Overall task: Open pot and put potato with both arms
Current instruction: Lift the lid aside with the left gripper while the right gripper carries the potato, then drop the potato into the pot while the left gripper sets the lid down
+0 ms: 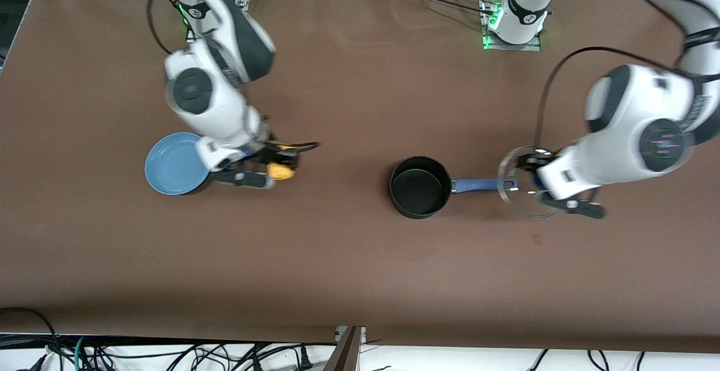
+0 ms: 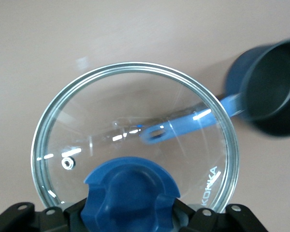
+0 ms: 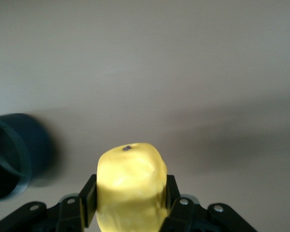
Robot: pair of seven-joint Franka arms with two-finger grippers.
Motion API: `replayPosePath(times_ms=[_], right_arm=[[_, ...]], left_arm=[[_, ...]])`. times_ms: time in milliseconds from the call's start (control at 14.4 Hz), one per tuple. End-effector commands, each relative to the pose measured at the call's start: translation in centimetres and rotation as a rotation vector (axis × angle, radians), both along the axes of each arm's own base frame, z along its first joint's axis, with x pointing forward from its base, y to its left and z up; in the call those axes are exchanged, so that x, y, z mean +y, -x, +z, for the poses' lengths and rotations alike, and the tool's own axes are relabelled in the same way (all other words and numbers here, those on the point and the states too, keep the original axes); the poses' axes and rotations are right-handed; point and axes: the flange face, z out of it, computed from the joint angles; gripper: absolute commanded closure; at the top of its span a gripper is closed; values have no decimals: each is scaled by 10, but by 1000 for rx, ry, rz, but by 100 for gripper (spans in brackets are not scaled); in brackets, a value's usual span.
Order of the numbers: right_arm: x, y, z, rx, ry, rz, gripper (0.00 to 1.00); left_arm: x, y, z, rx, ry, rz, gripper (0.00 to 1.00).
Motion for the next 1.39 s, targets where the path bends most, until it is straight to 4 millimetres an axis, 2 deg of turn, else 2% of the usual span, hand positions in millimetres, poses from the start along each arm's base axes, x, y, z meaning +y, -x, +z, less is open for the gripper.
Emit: replayPosePath(times_ms=[0, 209, 278, 418, 487, 627, 696, 766, 835, 905, 1044, 1184, 1323], right_arm=[[73, -3, -14, -36, -96, -89, 52], [134, 13, -37, -98, -231, -155, 52], [149, 20, -49, -109, -264, -162, 52], [172, 34, -70, -137, -316, -146, 52], [182, 40, -80, -149, -335, -138, 52], [197, 47, -96, -166, -372, -129, 52], [201, 44, -100, -171, -385, -134, 52], [207, 43, -103, -173, -395, -131, 52], [208, 39, -106, -176, -401, -135, 52], [208, 36, -109, -179, -404, -135, 51], [210, 30, -119, -180, -409, -141, 50], [212, 32, -131, -178, -405, -136, 49], [214, 34, -142, -198, -424, -140, 47]], left_arm=[[78, 15, -32, -6, -35, -101, 100], [128, 32, -90, -28, -75, -135, 100], [141, 39, -117, -39, -64, -138, 100], [153, 46, -172, -57, -25, -126, 100], [154, 47, -189, -42, -11, -123, 100], [154, 49, -200, -27, -3, -120, 100], [151, 50, -209, -15, 4, -114, 100], [150, 50, -216, -5, 10, -113, 83], [150, 51, -221, 1, 15, -114, 29], [154, 51, -221, 7, 18, -119, 0], [156, 51, -206, 16, 9, -113, 0], [155, 47, -192, 44, 2, -116, 0], [149, 34, -149, 10, -16, -117, 0]])
